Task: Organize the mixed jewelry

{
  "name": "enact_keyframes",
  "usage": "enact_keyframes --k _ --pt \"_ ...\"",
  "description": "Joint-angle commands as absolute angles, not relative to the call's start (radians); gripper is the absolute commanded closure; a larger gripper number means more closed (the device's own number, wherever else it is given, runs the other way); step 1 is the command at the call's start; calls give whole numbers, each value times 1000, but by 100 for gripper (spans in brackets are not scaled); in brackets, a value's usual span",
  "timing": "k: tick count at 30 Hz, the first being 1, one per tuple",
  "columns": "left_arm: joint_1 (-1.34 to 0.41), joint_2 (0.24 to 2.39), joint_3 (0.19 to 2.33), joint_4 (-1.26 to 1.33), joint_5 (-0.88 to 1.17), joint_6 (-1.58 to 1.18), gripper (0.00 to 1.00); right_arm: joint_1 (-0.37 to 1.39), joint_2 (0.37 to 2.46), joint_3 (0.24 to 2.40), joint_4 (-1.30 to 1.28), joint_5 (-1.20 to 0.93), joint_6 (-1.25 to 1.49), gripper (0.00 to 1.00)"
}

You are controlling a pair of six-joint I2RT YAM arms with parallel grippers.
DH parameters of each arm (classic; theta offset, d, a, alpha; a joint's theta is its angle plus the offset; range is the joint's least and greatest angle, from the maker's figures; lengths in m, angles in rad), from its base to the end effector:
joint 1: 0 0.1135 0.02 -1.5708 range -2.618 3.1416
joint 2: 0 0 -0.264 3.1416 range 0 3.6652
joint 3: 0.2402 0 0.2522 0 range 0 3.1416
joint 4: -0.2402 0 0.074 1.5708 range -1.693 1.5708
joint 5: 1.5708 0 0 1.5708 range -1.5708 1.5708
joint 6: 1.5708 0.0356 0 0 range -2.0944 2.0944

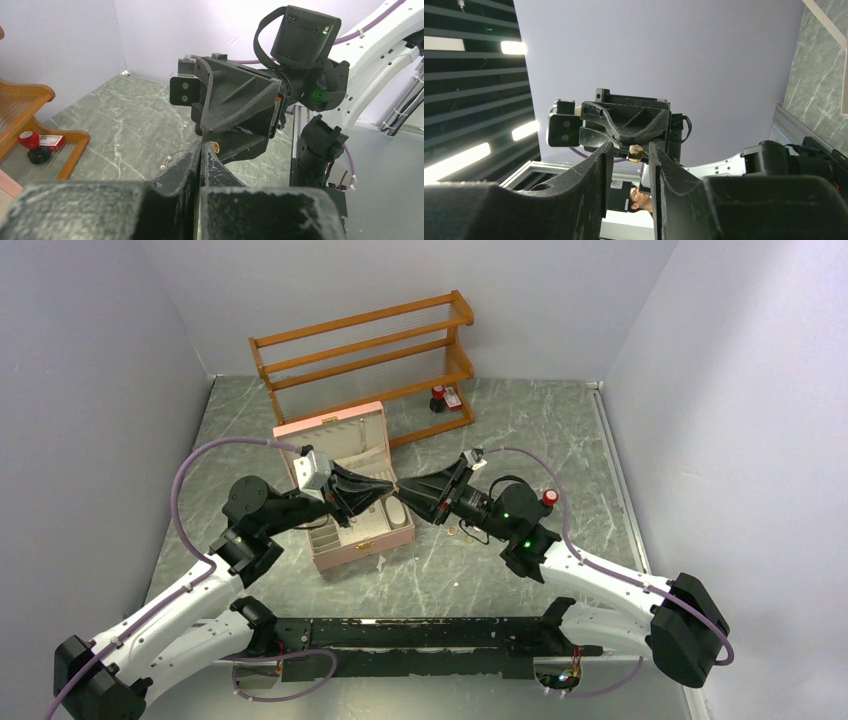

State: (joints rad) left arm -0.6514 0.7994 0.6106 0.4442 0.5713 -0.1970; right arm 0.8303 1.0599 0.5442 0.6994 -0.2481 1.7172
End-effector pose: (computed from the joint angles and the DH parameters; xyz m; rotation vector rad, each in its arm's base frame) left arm 0.1381 -0.1295 0.3420 0.8030 1.1979 -1.0791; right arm 0.1557 0.1833 0.2950 0.5357 1.7657 2.1656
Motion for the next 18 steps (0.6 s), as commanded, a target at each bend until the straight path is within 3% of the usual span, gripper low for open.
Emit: enact_keyframes --k 1,18 --pt "-647 791 635 482 599 -177 95 822 1051 558 741 -258 1726 66" --pt "-647 793 638 489 595 -187 95 818 1054 550 760 -262 1721 85"
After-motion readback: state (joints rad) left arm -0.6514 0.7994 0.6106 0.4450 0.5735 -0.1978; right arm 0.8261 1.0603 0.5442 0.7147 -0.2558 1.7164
